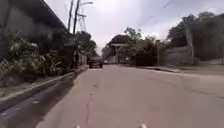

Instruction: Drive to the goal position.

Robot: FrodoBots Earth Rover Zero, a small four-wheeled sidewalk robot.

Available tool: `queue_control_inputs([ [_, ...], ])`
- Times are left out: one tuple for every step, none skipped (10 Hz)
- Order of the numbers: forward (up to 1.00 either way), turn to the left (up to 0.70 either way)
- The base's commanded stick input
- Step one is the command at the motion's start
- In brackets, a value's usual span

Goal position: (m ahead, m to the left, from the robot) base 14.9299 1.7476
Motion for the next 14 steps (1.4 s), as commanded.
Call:
queue_control_inputs([
  [1.00, 0.00],
  [1.00, 0.00],
  [1.00, 0.00],
  [1.00, 0.00],
  [1.00, 0.00],
  [1.00, 0.00],
  [1.00, 0.00],
  [1.00, 0.00],
  [1.00, 0.00],
  [1.00, 0.00],
  [1.00, 0.00],
  [1.00, 0.00],
  [1.00, 0.00],
  [1.00, 0.00],
])
